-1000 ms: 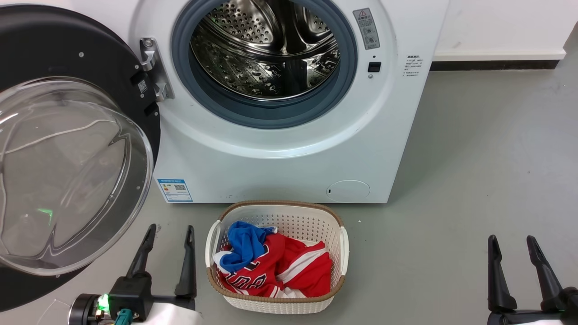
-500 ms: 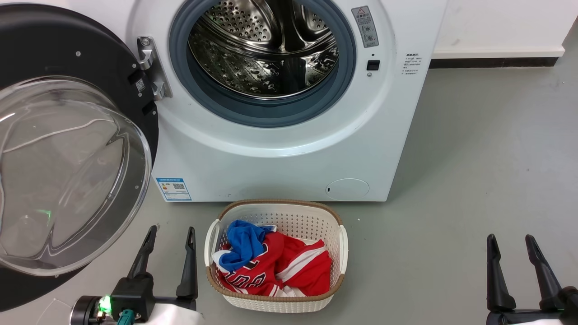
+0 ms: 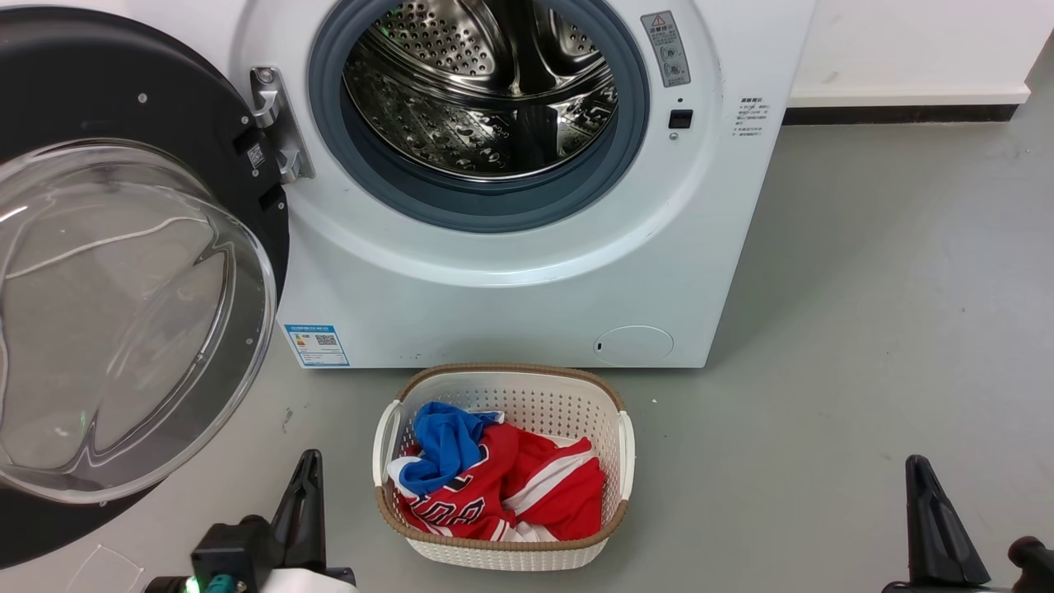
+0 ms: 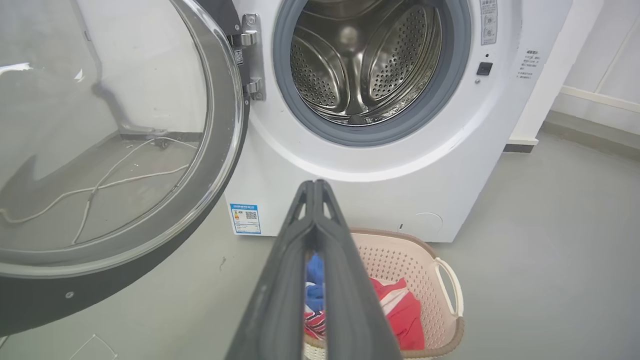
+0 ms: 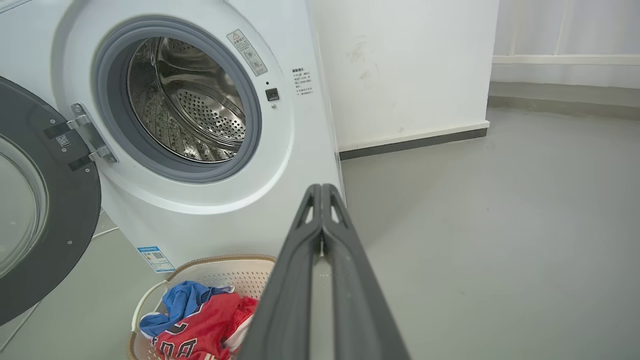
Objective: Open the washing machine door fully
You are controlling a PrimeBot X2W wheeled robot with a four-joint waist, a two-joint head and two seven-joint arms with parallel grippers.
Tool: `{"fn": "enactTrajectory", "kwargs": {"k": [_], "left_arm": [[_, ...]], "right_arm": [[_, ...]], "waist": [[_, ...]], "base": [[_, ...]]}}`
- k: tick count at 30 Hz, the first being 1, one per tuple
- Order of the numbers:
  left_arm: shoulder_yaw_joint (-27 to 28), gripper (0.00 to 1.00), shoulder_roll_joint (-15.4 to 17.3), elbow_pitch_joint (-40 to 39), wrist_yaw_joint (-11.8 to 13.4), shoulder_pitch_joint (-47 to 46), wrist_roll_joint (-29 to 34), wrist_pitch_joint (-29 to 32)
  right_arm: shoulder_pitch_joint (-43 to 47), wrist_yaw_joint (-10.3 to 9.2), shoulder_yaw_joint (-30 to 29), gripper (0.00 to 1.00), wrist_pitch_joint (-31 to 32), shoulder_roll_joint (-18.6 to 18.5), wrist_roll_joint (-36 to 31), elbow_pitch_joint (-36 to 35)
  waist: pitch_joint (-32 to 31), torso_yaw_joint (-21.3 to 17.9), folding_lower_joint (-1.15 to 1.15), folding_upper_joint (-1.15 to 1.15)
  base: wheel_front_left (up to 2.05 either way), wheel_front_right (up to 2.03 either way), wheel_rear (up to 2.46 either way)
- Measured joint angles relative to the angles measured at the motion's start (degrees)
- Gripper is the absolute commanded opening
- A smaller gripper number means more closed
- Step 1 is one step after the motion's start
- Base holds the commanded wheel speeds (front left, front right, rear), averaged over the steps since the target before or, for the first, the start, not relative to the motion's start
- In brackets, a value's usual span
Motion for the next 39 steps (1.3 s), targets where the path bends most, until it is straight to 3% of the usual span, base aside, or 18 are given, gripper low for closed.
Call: {"fn": "enactTrajectory", "kwargs": {"k": [13, 39], "left_arm": [[1.05, 0.0, -0.01, 1.02, -0.97, -1.41, -17.3, 3.87], [2.6, 0.0, -0.02, 2.75, -2.08, -4.58, -41.03, 9.36]], "right_arm": [[-2.87, 0.0, 0.88, 0.0, 3.24, -0.53, 16.78, 2.66], [-7.47, -0.01, 1.53, 0.0, 8.08, -1.22, 39.2, 6.33]], "waist": [[0.02, 0.07, 0.0, 0.0], [0.05, 0.18, 0.0, 0.0]], "base": [[0.0, 0.0, 0.0], [0.0, 0.0, 0.0]]}}
